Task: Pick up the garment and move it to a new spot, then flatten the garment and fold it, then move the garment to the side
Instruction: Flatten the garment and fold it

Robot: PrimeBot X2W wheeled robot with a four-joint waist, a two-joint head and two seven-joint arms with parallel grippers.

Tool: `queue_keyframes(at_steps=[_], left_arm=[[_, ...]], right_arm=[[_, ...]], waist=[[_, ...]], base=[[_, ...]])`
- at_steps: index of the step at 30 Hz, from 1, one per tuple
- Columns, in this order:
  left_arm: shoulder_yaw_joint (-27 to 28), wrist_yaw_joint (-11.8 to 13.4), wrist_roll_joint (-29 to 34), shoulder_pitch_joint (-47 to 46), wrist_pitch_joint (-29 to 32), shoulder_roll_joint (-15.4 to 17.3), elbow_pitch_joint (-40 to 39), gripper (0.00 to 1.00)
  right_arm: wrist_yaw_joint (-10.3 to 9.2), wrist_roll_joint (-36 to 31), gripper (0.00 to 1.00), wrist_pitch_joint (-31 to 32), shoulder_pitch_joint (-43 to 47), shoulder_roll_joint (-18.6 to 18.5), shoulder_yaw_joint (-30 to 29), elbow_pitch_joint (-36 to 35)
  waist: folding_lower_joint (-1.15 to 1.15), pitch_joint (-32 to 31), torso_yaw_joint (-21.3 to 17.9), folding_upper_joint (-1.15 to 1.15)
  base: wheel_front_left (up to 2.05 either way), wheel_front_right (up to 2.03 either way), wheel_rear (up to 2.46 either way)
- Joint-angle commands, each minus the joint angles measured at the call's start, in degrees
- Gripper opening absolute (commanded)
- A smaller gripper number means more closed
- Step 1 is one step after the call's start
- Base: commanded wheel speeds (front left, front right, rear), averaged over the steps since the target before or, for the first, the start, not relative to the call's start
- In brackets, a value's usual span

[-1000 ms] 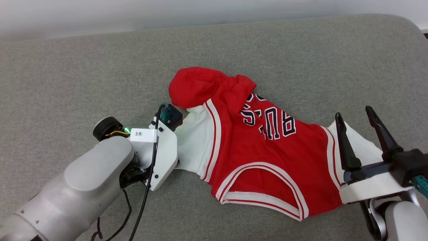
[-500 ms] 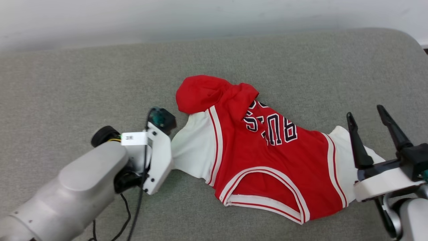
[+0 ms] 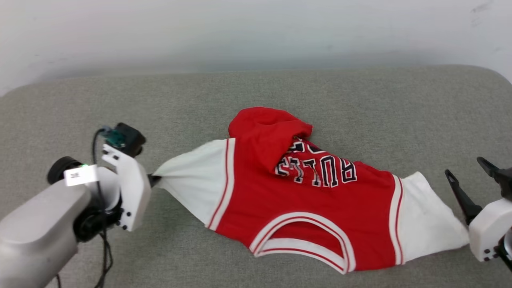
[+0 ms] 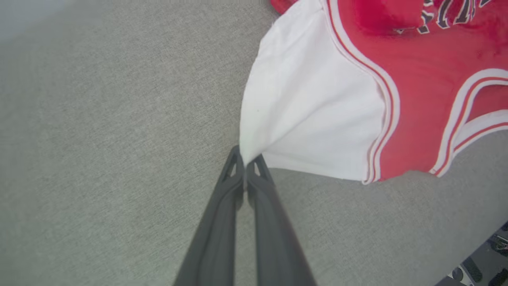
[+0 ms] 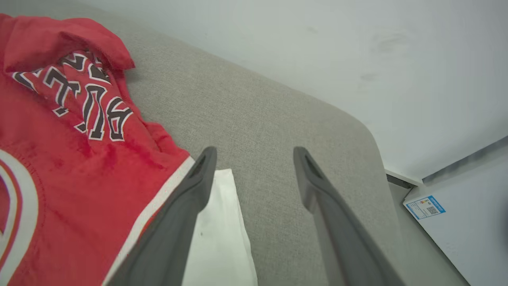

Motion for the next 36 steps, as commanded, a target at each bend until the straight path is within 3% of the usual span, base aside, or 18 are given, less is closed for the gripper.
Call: queue_keyframes(at_steps=[1, 6, 12, 18, 27, 30, 36], left_arm=[[0.8, 1.0, -0.3, 0.9, -0.8, 1.8, -1.0, 0.0], [2.7, 3.3, -1.5, 2.4, -2.5, 5.1, -4.7, 0.0], [4.0, 6.3, -2.3, 4.1, -3.6, 8.5, -9.8, 0.0], [3.9, 7.9, -1.4, 4.8, -4.2, 8.8, -12.6, 0.0], [3.8, 8.4, 0.1, 2.4, -4.3, 7.6, -14.0, 0.0], [3.9, 8.1, 0.7, 1.4, -4.9, 6.9, -14.0, 0.0], [3.9, 7.9, 0.8, 1.8, -5.9, 6.6, -13.2, 0.0]], right_arm=[[-0.09, 1.7, 1.0, 2.4, 0.7, -1.6, 0.6, -0.7], [-0.09, 7.3, 1.0, 11.0, 1.4, -5.7, 2.3, -2.1], [-0.09, 17.5, 1.0, 25.5, 2.8, -12.5, 6.4, -4.7], [-0.09, 22.7, 1.0, 33.6, 2.3, -13.3, 9.0, -5.1], [-0.09, 22.1, 1.0, 35.0, -1.8, -10.8, 14.0, 3.9], [-0.08, 22.8, 1.0, 33.1, -2.1, -9.3, 19.2, 11.2], [0.05, 24.7, 1.0, 29.2, -2.5, -7.6, 27.2, 16.3]], waist=[[0.0, -0.2, 0.4, 0.0], [0.0, -0.2, 1.2, 0.0], [0.0, 0.5, 2.2, 0.0], [0.0, 1.8, 3.0, 0.0], [0.0, 5.0, 4.5, 0.0], [0.0, 6.4, 5.3, 0.0], [0.0, 6.3, 5.2, 0.0]], base=[[0.0, 0.0, 0.0], [0.0, 0.0, 0.0], [0.0, 0.0, 0.0], [0.0, 0.0, 0.0], [0.0, 0.0, 0.0], [0.0, 0.0, 0.0], [0.0, 0.0, 0.0]])
